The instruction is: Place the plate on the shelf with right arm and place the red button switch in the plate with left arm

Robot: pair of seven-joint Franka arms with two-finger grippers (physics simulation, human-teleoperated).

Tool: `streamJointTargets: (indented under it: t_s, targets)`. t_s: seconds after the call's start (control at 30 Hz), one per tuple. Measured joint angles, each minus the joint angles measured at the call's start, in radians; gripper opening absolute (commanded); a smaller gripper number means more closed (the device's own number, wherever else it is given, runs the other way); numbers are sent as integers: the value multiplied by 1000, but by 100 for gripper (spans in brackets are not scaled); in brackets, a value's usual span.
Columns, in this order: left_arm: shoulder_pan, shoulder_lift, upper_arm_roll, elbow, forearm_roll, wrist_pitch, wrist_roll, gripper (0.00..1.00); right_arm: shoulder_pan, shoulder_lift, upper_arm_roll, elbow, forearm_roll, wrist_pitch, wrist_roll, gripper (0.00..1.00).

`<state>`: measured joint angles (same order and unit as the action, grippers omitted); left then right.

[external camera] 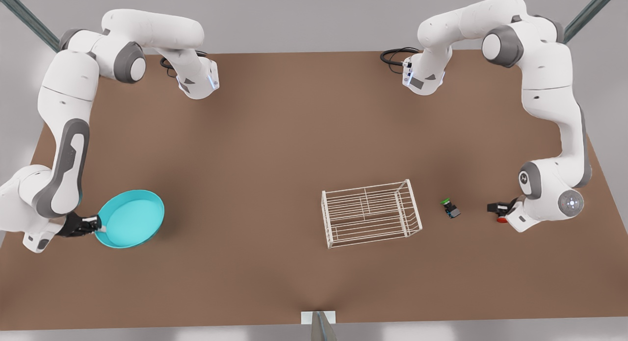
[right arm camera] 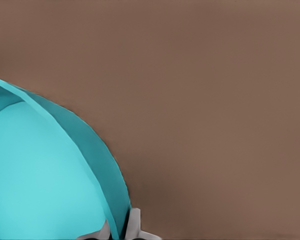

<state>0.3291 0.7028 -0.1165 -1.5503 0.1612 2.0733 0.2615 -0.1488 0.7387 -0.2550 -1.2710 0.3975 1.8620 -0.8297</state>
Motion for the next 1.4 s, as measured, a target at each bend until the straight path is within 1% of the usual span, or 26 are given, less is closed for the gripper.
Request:
streamJointTargets:
  t_s: [0.2, 0.3, 0.4, 0.5, 0.67, 0.8, 0.87, 1.0, 1.07, 1.1, 1.13, 1.17, 1.23, 1.4]
  targets:
    - [24, 28, 7, 1, 9, 56, 27, 100, 169, -85, -45, -32, -6, -56, 37, 14]
    - [28, 31, 9, 1, 25, 78, 39, 100, 291, -106, -101, -29, -6, -80, 76, 14]
    - [31, 44, 9, 0, 36, 102, 49, 100, 365, -120, -117, -14, -16, -105, 125, 14]
    - [34, 60, 9, -1, 55, 127, 57, 100, 477, -158, -128, -13, -27, -127, 198, 14]
    - [49, 72, 9, -11, 69, 172, 68, 100, 606, -206, -125, -3, -32, -162, 354, 14]
    - [44, 78, 8, -13, 71, 189, 75, 100, 718, -194, -119, 32, -34, -175, 508, 14]
    - [42, 83, 8, -16, 72, 195, 77, 100, 776, -157, -118, 91, -32, -175, 596, 14]
    - [44, 87, 8, -28, 73, 207, 80, 100, 851, -104, -108, 140, -30, -140, 768, 14]
    - [45, 87, 8, -32, 73, 210, 81, 100, 876, -74, -83, 177, -29, -115, 857, 14]
    - [45, 87, 8, -33, 73, 211, 82, 98, 886, -62, -67, 187, -29, -97, 902, 13]
    - [44, 87, 8, -33, 75, 212, 83, 90, 895, -49, -58, 193, -29, -79, 946, 13]
    - [44, 87, 8, -33, 77, 213, 83, 88, 904, -38, -51, 202, -28, -61, 990, 13]
    - [43, 86, 8, -33, 79, 214, 85, 86, 929, -23, -39, 211, -28, -20, 1076, 14]
    - [44, 84, 8, -33, 81, 215, 89, 74, 961, 43, -41, 241, -27, 107, 1262, 14]
